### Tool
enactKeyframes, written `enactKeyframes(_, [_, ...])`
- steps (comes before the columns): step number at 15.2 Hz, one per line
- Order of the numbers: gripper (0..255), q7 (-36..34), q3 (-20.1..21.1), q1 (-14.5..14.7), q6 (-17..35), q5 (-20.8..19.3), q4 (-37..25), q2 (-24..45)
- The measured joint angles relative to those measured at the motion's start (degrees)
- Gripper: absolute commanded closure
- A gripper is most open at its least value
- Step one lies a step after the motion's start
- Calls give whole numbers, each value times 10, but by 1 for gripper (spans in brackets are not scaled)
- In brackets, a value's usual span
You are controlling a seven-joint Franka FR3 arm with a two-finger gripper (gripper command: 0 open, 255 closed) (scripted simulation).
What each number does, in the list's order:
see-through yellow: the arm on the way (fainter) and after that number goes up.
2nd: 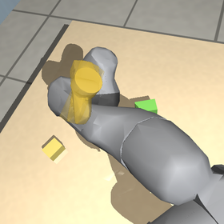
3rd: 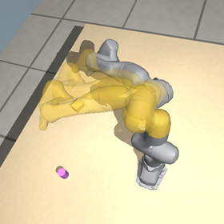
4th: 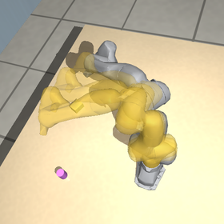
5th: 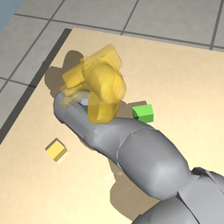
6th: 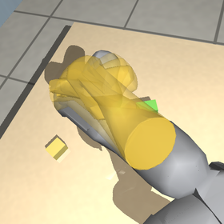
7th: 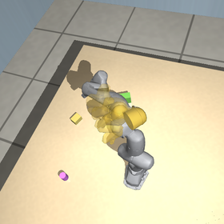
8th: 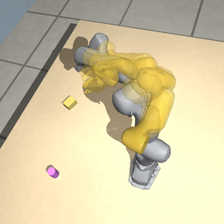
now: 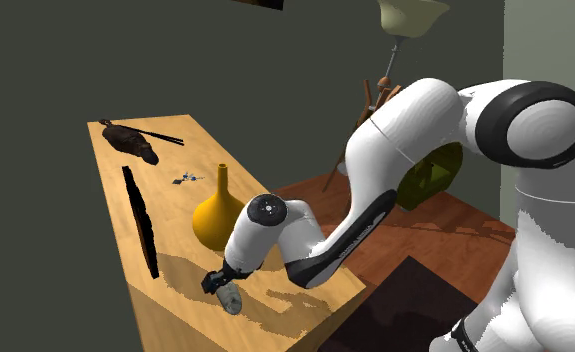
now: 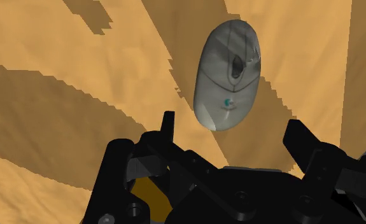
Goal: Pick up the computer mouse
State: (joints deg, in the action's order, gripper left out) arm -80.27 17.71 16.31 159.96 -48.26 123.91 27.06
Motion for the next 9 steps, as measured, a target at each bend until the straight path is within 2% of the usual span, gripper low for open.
enactKeyframes(6, [0,-42,-35,29,23,-45,-22,44])
enactKeyframes(7, [255,-44,-37,30,24,-47,-23,46])
enactKeyframes(9, [255,-47,-39,32,26,-50,-24,48])
